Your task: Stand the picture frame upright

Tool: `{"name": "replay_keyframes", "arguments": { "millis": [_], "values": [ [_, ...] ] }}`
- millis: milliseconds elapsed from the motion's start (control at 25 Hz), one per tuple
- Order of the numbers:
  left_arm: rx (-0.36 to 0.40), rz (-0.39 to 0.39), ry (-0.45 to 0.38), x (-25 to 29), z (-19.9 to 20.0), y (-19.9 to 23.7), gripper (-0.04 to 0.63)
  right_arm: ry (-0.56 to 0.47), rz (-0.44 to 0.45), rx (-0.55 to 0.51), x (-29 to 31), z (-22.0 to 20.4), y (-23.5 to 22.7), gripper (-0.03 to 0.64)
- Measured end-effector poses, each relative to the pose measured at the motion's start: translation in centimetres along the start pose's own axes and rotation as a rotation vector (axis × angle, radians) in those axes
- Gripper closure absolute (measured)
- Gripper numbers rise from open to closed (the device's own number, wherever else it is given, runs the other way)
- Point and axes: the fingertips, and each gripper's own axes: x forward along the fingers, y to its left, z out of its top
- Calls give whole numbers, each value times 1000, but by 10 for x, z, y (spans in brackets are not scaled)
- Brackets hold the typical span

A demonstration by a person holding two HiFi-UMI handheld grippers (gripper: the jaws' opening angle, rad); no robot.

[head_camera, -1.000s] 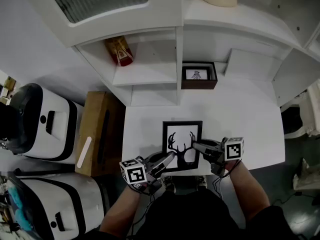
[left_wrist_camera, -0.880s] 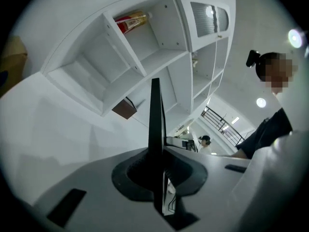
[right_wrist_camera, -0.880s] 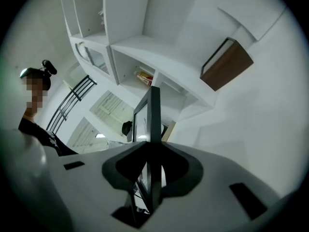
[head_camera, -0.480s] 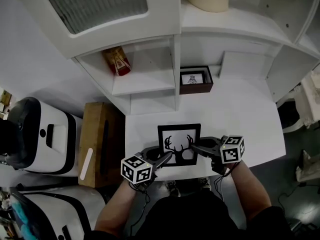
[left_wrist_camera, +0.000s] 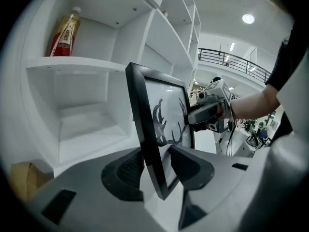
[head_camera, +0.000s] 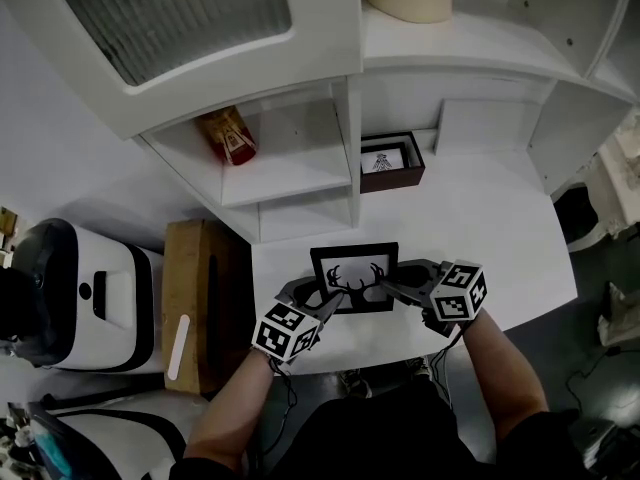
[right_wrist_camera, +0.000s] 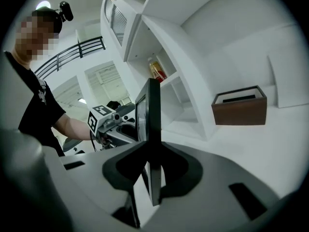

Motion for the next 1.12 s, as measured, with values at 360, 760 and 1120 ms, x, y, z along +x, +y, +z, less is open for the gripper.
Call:
{"name": "replay_keyframes", "arguments": {
  "millis": [360,760,1120],
  "values": [
    [50,108,3,20,11,44,420,54,-64,-114,27,15,-32,528],
    [102,189,22,43,19,81,433,133,-140,-157,49,21,-79,514],
    [85,221,22,59,23,100,439,181,-166,-186,58,24,-103,514]
  ]
}}
